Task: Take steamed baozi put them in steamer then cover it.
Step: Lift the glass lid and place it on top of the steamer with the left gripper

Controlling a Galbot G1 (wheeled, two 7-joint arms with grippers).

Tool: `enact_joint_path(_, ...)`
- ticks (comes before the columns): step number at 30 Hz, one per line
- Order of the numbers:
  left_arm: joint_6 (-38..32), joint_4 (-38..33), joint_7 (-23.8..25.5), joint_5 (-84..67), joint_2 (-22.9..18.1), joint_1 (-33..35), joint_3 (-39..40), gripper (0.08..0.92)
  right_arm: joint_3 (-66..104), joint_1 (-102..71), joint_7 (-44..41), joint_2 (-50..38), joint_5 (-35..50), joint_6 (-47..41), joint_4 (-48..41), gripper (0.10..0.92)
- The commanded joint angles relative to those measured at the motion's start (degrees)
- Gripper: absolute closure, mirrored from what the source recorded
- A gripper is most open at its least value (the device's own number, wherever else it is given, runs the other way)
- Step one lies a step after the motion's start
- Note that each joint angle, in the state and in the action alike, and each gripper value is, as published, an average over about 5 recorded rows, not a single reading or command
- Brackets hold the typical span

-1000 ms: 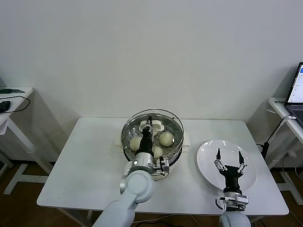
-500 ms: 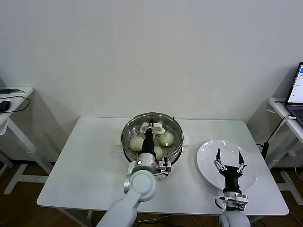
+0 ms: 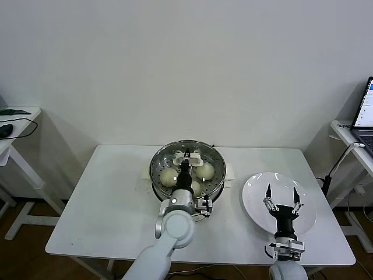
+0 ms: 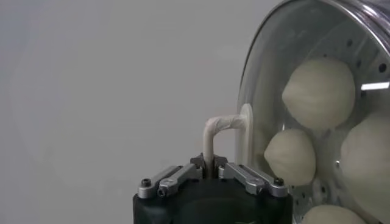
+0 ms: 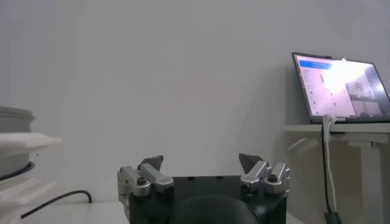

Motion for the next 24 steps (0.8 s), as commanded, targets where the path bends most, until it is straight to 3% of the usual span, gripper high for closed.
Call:
enact_joint_path(1,-0.3,0.9,0.0,0.7,0.0,-0.1,-0.5,0.807,0.1,0.0,0.0,-0.1,0.0,0.1,0.0,0.203)
enact_joint_path(14,-0.6,0.8,-0.9,0.3,-0.4,0.8,-0.9,0.804,0.0,0.1,-0.1,0.1,-0.2,0.1,0.1,0.203)
enact_joint_path(17,-0.4,0.3,-1.1,0.1,-0.5,1.0,-1.0,0.76,0.0,0.0,-0.2,0.1,-0.2,0.1,0.1,0.203)
enact_joint_path(24,-0.1,-3.4,-1.2,-0.5,0.6,2.5,-0.8,0.559,0.1,0.0,-0.2,-0.2,-0.2,-0.1,0.3,0.203)
